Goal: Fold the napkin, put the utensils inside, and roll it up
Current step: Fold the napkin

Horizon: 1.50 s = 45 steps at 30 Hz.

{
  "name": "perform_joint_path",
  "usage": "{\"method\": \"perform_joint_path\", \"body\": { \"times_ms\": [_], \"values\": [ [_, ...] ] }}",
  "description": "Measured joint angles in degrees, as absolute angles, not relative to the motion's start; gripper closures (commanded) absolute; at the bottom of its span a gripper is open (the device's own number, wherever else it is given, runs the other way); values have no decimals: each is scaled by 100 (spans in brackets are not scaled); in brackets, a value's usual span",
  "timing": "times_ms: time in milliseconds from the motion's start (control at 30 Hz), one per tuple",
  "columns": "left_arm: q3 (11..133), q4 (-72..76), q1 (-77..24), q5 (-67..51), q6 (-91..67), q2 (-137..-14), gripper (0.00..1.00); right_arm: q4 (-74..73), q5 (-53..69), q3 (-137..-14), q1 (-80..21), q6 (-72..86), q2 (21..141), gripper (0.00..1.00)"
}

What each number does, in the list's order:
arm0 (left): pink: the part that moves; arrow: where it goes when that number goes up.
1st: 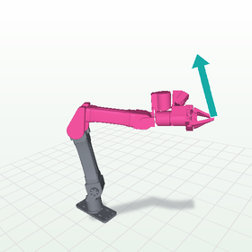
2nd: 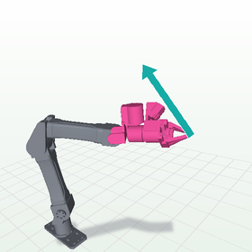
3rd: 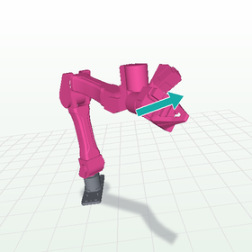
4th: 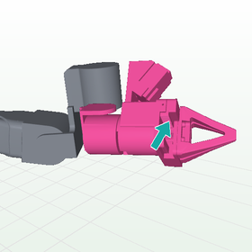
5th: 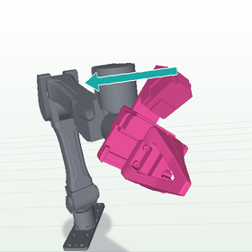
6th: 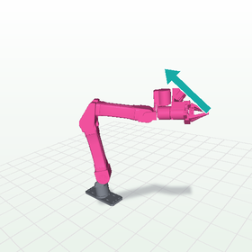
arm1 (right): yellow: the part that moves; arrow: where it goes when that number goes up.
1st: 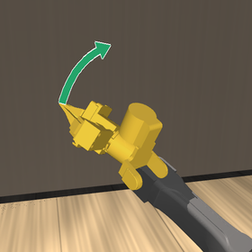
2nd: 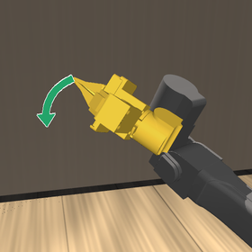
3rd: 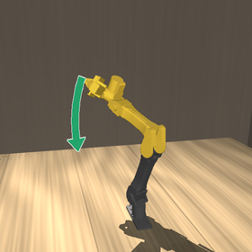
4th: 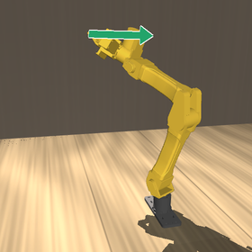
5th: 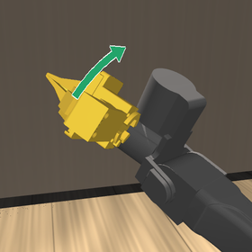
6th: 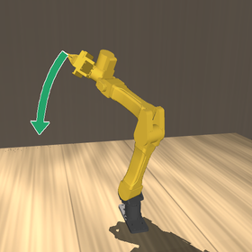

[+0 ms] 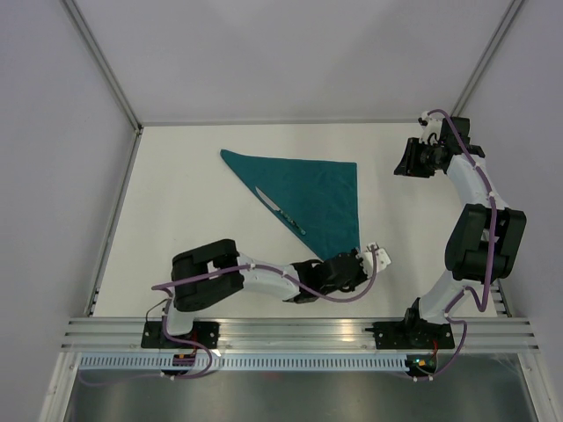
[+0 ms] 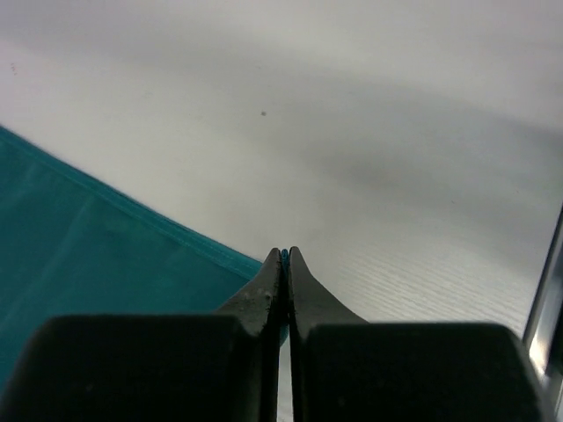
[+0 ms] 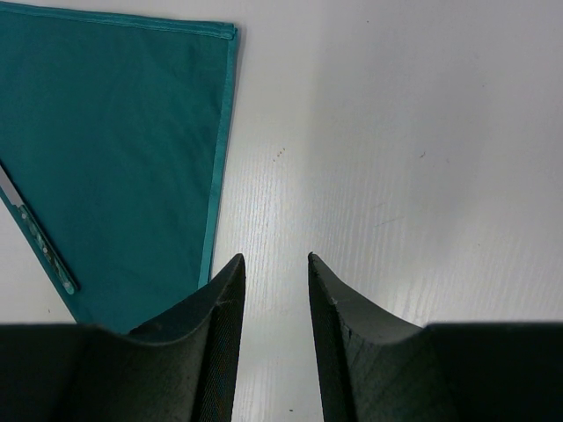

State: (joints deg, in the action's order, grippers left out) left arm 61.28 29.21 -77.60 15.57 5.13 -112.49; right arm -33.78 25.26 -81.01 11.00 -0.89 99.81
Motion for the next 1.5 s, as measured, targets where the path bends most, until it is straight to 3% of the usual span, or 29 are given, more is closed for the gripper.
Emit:
{"method": "perform_joint_path", "body": {
  "times_ms": [667, 967, 1500],
  "values": [
    [5472, 2880, -3420, -674, -3159, -10346, 98, -3389, 2593, -8101, 1100, -89, 9981, 59],
    [5481, 2816, -2596, -1385, -3736, -10645, 98, -3391, 2596, -8101, 1066, -89, 9981, 59],
    [5660, 2620, -2032, -1726, -3918, -11008, 98, -3391, 2585, -8101, 969, -130, 9981, 59]
  ]
}}
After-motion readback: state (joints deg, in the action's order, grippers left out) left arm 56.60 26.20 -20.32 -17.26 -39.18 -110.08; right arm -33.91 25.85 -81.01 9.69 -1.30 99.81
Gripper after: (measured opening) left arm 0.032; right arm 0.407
